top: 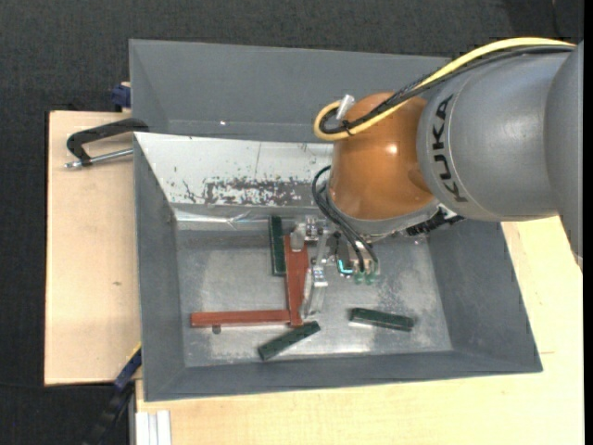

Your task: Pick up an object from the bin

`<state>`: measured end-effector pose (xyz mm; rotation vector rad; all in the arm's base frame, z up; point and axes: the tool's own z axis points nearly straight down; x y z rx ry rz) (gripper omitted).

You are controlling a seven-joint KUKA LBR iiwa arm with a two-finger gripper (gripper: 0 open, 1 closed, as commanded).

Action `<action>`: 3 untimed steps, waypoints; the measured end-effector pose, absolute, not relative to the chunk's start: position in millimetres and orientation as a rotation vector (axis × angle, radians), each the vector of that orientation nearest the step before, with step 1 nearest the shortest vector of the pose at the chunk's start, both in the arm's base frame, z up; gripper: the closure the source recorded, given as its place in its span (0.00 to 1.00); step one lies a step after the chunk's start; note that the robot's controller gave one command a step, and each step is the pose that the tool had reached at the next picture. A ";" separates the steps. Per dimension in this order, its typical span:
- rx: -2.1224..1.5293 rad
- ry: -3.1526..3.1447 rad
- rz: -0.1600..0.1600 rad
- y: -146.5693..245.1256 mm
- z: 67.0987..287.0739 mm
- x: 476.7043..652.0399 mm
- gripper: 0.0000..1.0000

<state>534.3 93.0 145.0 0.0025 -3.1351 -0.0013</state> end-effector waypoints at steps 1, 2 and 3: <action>0.002 -3.139 -0.002 92.9 147.1 535.0 0.00; 0.147 -3.135 -0.003 85.3 167.8 535.2 0.00; 0.442 -3.124 -0.001 90.7 147.4 525.8 0.00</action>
Offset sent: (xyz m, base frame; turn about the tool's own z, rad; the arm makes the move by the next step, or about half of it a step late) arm 0.0033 -0.0403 0.0900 -0.3363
